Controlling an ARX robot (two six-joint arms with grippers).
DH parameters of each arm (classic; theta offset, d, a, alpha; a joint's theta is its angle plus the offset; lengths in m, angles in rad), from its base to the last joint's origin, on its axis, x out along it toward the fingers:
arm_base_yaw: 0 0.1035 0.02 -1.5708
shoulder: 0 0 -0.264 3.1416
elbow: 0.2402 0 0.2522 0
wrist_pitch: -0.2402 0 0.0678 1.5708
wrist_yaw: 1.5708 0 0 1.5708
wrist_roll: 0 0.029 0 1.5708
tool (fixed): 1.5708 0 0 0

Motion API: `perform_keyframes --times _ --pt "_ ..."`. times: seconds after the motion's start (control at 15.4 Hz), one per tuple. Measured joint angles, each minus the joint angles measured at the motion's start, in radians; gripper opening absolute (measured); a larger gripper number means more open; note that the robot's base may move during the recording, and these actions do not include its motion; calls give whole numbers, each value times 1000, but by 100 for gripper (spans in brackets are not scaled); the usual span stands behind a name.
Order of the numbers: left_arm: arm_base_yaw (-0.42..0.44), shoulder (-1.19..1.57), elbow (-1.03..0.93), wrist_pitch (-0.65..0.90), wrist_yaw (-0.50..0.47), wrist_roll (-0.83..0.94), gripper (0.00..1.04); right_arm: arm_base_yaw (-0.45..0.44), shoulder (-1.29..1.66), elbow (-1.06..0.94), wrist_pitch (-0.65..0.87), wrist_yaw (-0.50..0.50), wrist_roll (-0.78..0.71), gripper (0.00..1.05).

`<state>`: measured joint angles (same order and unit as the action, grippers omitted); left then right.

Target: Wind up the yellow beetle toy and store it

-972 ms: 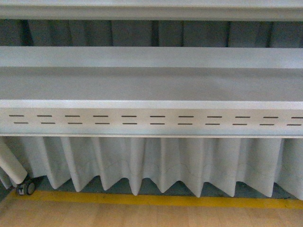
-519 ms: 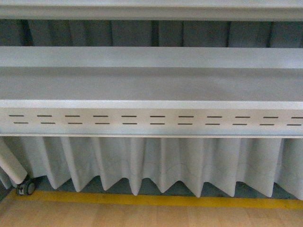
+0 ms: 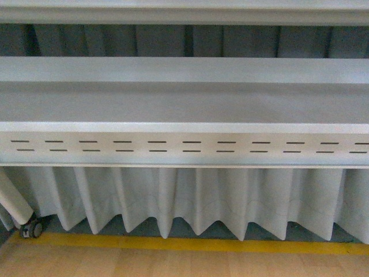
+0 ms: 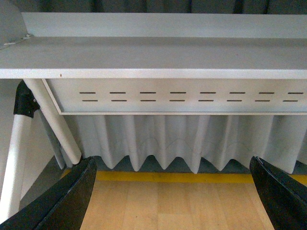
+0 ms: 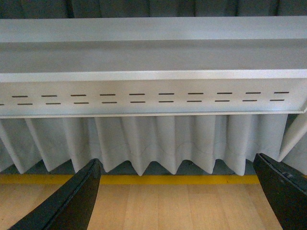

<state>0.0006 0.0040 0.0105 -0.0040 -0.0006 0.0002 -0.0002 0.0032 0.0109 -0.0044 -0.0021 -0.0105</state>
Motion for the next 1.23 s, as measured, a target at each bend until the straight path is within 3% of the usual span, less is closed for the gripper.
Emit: perform_keyframes --times 1.23 --pt "0 0 0 0 0 0 98 0 0 0 0 3 0 98"
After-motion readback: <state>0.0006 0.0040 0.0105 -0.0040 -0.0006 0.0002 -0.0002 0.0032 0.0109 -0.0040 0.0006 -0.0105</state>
